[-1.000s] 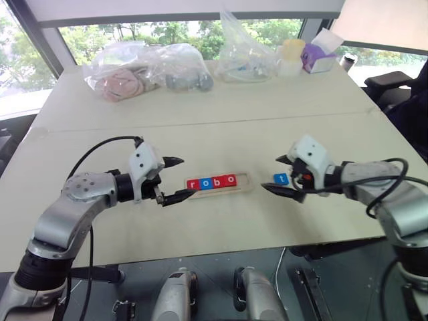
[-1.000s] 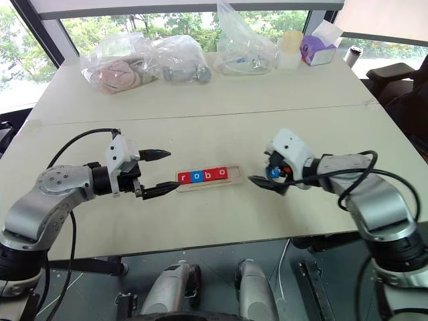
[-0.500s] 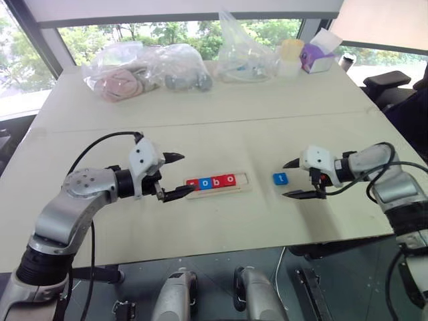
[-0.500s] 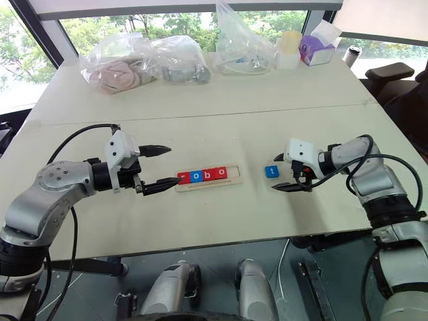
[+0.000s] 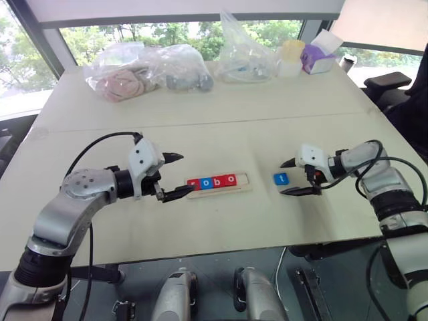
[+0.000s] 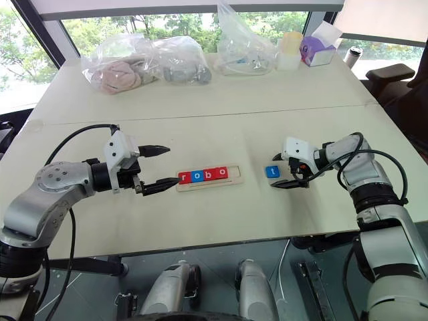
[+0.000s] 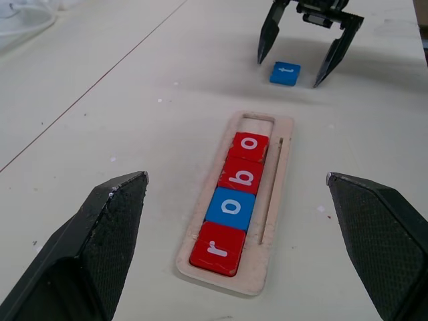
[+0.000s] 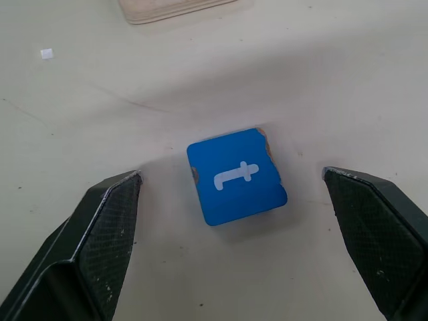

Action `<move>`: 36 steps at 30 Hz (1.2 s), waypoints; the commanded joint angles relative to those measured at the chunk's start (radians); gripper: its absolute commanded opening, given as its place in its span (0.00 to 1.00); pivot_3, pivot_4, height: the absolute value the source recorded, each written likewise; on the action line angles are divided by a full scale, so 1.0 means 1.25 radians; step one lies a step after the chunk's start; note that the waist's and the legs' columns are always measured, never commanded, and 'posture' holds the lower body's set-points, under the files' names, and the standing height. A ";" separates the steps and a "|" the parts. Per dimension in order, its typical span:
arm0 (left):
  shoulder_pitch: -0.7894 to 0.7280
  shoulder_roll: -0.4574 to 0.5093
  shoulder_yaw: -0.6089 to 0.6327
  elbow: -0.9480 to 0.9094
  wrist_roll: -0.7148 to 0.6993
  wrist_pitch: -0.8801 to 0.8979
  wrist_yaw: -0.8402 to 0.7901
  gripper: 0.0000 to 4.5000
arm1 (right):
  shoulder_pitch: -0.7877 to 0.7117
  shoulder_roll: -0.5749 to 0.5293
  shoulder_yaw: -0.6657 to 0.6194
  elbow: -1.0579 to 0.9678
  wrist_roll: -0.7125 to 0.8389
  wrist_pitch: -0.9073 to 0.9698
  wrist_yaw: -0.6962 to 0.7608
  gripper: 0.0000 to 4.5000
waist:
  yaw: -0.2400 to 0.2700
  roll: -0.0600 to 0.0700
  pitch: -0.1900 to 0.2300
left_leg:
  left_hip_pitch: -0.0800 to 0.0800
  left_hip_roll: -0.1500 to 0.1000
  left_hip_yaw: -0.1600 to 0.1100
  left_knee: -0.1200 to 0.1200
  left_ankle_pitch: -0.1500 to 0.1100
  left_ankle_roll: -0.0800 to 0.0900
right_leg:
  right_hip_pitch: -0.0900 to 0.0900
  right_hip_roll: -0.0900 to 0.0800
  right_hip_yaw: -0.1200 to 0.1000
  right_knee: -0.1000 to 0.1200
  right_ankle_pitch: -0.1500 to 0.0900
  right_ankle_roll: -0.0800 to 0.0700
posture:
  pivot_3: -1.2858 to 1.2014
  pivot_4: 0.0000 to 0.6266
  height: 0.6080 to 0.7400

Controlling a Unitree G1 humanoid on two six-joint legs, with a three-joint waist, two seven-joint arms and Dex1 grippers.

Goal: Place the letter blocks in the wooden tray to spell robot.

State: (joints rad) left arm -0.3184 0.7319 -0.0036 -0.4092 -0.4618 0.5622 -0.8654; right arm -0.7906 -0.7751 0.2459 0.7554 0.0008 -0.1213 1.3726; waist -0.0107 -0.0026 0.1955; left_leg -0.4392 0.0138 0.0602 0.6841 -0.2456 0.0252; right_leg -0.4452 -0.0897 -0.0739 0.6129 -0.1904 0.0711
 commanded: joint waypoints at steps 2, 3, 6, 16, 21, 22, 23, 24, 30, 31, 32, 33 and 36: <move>0.002 0.004 0.017 -0.030 -0.006 -0.001 0.007 1.00 | -0.020 0.009 -0.014 0.031 -0.011 -0.023 -0.002 0.79 | 0.000 0.000 0.000 | 0.001 0.000 0.000 0.000 0.000 0.000 | 0.001 0.000 0.000 0.000 0.000 0.000 | 0.52 0.24 0.89; 0.002 0.004 0.018 -0.030 -0.007 0.000 0.007 1.00 | -0.021 0.012 -0.016 0.033 -0.010 -0.022 -0.001 0.68 | 0.000 0.000 0.000 | 0.002 0.000 0.000 0.000 0.000 0.000 | 0.002 0.000 0.000 0.000 0.000 0.000 | 0.52 0.24 0.89; 0.004 0.005 0.019 -0.031 -0.007 0.000 0.007 1.00 | -0.023 0.022 -0.024 0.011 0.006 -0.003 0.008 0.33 | 0.000 0.000 0.000 | 0.003 0.000 0.000 0.000 0.000 0.000 | 0.002 0.000 0.000 0.000 0.000 0.000 | 0.52 0.24 0.89; 0.009 0.005 0.018 -0.034 -0.009 -0.003 0.003 1.00 | -0.036 0.070 -0.026 -0.195 0.056 0.111 0.041 0.25 | 0.000 0.000 0.000 | 0.003 0.001 0.001 -0.001 0.000 0.000 | 0.002 0.000 0.001 0.001 0.000 0.000 | 0.52 0.24 0.89; 0.006 0.002 0.016 -0.032 -0.007 -0.005 0.005 1.00 | -0.045 0.117 0.007 -0.216 0.028 0.130 0.033 0.25 | 0.002 0.000 0.000 | 0.003 0.001 0.001 0.000 0.000 0.000 | 0.002 0.000 0.001 0.001 0.000 0.000 | 0.52 0.24 0.89; 0.006 0.002 0.015 -0.033 -0.007 -0.004 0.006 1.00 | -0.048 0.123 0.013 -0.211 0.021 0.126 0.029 0.25 | 0.002 0.000 0.000 | 0.003 0.000 0.001 0.000 0.000 0.000 | 0.002 0.000 0.001 0.001 0.000 0.000 | 0.52 0.24 0.89; 0.008 0.002 0.017 -0.035 -0.008 -0.004 0.007 1.00 | -0.051 0.130 0.018 -0.208 0.016 0.123 0.028 0.25 | 0.002 0.000 0.000 | 0.003 0.000 0.001 0.000 0.000 0.000 | 0.002 0.000 0.001 0.001 0.000 0.000 | 0.52 0.24 0.89; 0.010 0.001 0.018 -0.038 -0.009 -0.002 0.010 1.00 | -0.055 0.136 0.021 -0.203 0.013 0.122 0.026 0.25 | 0.002 0.000 0.000 | 0.003 0.000 0.001 -0.001 0.000 0.000 | 0.002 0.000 0.001 0.001 0.000 0.000 | 0.52 0.24 0.89; 0.028 0.006 0.031 -0.056 -0.015 0.005 0.022 1.00 | -0.068 0.151 0.036 -0.175 -0.010 0.099 0.018 0.25 | -0.001 0.000 0.000 | 0.003 0.000 0.001 -0.001 0.000 0.000 | 0.002 0.000 0.001 0.001 0.000 0.000 | 0.52 0.24 0.89; 0.030 0.007 0.032 -0.058 -0.016 0.006 0.024 1.00 | -0.069 0.151 0.036 -0.170 -0.012 0.095 0.020 0.25 | 0.000 0.000 0.000 | 0.003 0.000 0.001 -0.001 0.000 0.000 | 0.002 0.000 0.001 0.001 0.000 0.000 | 0.52 0.24 0.89; 0.032 0.007 0.033 -0.060 -0.017 0.007 0.026 1.00 | -0.070 0.151 0.036 -0.167 -0.012 0.094 0.021 0.25 | 0.000 0.000 0.000 | 0.003 0.000 0.001 -0.001 0.000 0.000 | 0.002 0.000 0.001 0.001 0.000 0.000 | 0.52 0.24 0.89; 0.032 0.007 0.034 -0.061 -0.017 0.008 0.026 1.00 | -0.071 0.152 0.036 -0.164 -0.013 0.092 0.022 0.25 | 0.000 0.000 0.000 | 0.003 0.000 0.001 -0.001 0.000 0.000 | 0.002 0.000 0.001 0.001 0.000 0.000 | 0.52 0.24 0.89; 0.033 0.004 0.036 -0.063 -0.016 0.012 0.028 1.00 | -0.076 0.155 0.038 -0.154 -0.017 0.088 0.023 0.25 | 0.000 0.000 0.000 | 0.003 0.000 0.001 -0.001 0.000 0.000 | 0.002 0.000 0.001 0.001 0.000 0.000 | 0.52 0.24 0.89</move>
State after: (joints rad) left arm -0.2774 0.7325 0.0168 -0.4540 -0.4676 0.5806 -0.8344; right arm -0.8474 -0.5861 0.3002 0.5641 -0.0209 0.0022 1.3996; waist -0.0109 -0.0024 0.1955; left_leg -0.4349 0.0144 0.0617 0.6834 -0.2456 0.0249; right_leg -0.4428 -0.0896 -0.0724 0.6143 -0.1903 0.0706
